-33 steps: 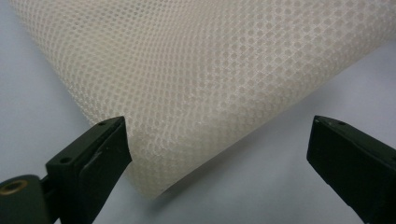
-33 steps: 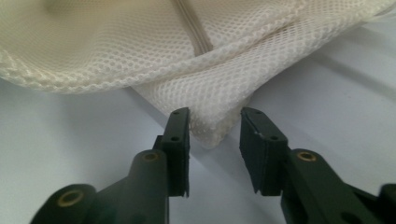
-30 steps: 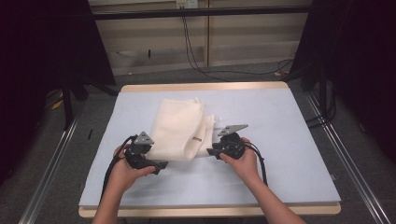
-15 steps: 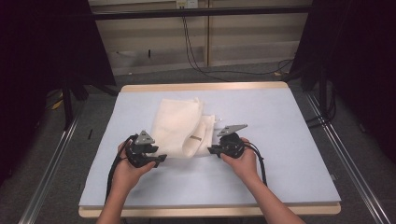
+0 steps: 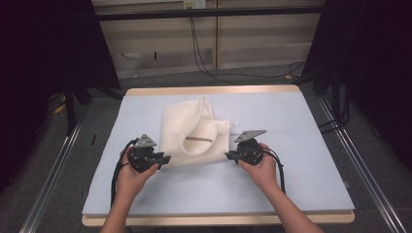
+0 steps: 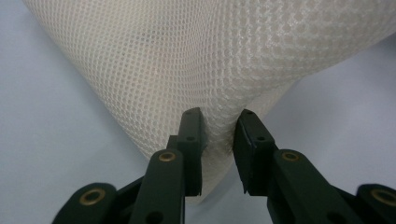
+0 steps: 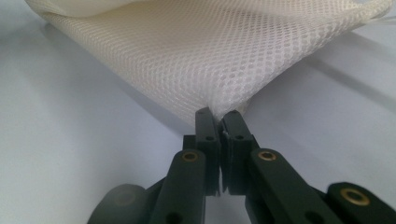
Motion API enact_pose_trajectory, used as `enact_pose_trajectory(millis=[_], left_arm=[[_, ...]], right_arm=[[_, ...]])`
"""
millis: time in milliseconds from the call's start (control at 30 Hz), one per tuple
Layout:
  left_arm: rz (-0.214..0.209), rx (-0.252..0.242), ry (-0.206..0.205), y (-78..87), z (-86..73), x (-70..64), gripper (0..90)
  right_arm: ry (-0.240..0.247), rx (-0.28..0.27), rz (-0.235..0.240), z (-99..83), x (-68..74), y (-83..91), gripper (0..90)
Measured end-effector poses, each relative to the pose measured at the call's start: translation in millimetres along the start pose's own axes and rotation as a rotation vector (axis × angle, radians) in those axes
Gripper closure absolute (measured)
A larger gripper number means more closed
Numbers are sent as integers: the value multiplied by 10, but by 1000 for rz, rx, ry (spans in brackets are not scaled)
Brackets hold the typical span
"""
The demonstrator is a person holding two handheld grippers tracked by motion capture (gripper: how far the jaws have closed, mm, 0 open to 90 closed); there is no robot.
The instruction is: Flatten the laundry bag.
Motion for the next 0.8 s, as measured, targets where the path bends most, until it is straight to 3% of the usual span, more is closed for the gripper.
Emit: enact_pose_trajectory(millis=[200, 800], left_arm=[[-6, -14, 14, -3, 12, 5, 767], [32, -48, 86, -25, -21, 103, 821]], right_arm=[[-8, -3, -16, -17, -57, 65, 872], [-22, -17, -60, -120, -241, 239, 875]])
Point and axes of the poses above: each handheld gripper's, and its own axes: y roughly backward along the jaws, z roughly out of its top, x roughly to its left, the point moved 5 cm from there along -y, roughly forward along the jaws, and after that the axes turned 14 degrees about -y, right-handed, at the moved point
